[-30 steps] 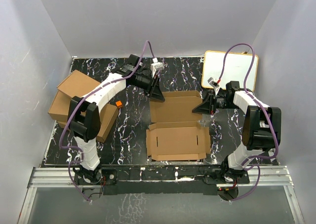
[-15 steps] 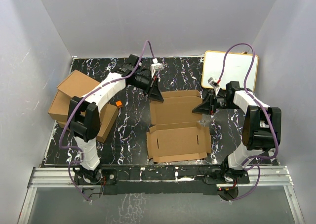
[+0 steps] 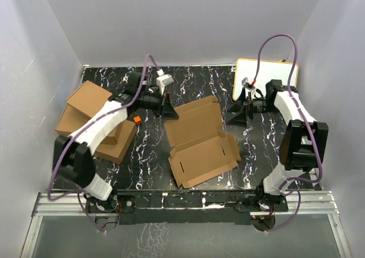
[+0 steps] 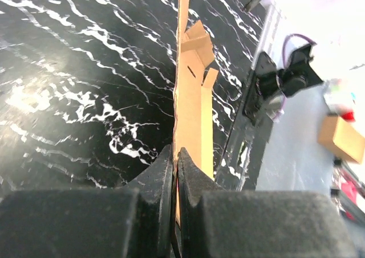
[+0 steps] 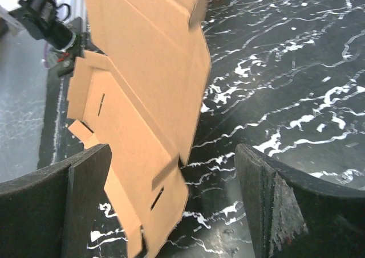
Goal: Fold the paper box
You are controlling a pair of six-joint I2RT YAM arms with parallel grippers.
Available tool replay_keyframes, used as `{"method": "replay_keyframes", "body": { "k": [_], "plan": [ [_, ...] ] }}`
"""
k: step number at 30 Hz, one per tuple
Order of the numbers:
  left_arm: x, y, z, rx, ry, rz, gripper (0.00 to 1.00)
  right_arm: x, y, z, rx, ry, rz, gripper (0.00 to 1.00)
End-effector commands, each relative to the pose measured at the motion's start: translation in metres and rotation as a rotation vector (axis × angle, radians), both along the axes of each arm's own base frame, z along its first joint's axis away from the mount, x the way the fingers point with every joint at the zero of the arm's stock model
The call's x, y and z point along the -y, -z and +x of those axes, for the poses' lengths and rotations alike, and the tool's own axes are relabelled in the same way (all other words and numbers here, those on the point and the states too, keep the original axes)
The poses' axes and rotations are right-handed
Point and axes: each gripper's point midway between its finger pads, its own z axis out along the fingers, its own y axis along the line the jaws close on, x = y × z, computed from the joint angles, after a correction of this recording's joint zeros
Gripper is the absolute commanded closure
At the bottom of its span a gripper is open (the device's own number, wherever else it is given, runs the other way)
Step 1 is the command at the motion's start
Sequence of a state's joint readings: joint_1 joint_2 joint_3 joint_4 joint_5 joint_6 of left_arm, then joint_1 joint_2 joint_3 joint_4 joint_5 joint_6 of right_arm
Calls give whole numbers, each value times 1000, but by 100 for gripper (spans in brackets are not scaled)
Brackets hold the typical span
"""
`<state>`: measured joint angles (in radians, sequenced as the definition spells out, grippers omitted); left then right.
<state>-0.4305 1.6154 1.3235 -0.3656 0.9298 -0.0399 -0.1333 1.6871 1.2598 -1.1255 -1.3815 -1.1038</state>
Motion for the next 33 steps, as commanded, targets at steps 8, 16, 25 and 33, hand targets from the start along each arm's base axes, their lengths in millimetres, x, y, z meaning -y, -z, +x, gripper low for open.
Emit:
{"method": "replay_keyframes", "body": {
  "k": [8,16,25,33],
  "plan": [
    [-44,-70,-15,269,-402,-130,100,12,-48,9,288,219,-118,1],
    [-47,-71,-27,226,-480,-128,100,4,-65,15,279,228,-42,4],
    [-41,-95,-48,495,-260,-152,100,16,-95,35,274,201,-153,50],
    [-34,-119,-41,527,-126,-173,100,17,-106,20,318,168,-201,57]
  ]
}}
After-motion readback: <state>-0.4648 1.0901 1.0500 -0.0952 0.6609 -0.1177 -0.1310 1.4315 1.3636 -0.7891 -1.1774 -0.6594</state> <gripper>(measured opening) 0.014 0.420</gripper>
